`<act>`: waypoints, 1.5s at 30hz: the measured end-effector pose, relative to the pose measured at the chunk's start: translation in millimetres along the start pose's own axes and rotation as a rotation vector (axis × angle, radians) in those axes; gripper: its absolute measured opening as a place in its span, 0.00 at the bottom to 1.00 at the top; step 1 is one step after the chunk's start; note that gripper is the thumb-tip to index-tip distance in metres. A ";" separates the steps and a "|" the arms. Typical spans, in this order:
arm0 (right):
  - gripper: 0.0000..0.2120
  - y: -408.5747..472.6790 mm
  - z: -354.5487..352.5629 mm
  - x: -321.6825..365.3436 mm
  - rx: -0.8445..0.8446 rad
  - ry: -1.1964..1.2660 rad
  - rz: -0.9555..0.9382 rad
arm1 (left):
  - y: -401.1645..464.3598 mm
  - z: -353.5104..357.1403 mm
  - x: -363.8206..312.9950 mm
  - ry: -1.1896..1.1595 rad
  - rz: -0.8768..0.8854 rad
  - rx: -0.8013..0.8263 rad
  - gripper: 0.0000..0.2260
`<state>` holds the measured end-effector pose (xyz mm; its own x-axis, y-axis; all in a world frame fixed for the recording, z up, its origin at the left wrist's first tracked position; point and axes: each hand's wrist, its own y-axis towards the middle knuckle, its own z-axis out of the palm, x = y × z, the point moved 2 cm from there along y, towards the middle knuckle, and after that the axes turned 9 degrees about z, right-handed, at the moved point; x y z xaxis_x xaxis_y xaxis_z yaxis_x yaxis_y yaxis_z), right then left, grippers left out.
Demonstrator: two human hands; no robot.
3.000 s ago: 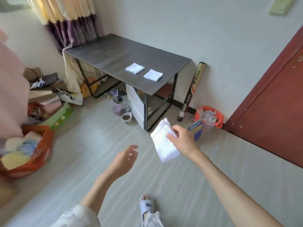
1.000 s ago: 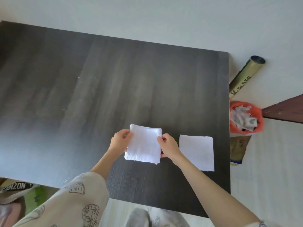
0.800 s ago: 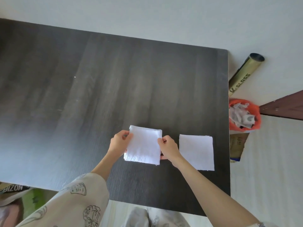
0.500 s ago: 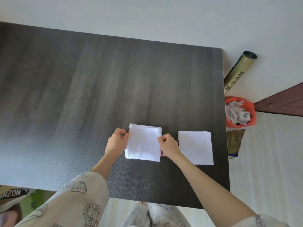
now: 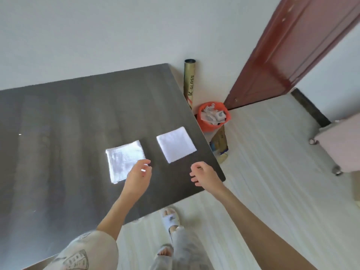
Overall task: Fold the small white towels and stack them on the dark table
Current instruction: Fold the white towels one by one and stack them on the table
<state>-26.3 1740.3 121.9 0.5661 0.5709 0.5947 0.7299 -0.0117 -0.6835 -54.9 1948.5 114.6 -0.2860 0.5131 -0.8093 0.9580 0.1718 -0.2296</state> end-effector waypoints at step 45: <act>0.10 -300.0 -934.6 -831.4 -1.064 0.849 0.369 | -340.4 1116.6 -747.0 0.263 0.995 1.302 0.07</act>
<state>-357.7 501.9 228.1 0.5620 -0.2585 0.7857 0.2115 -0.8735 -0.4386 -143.5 567.7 193.6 0.5429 0.1268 -0.8302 0.0925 -0.9916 -0.0909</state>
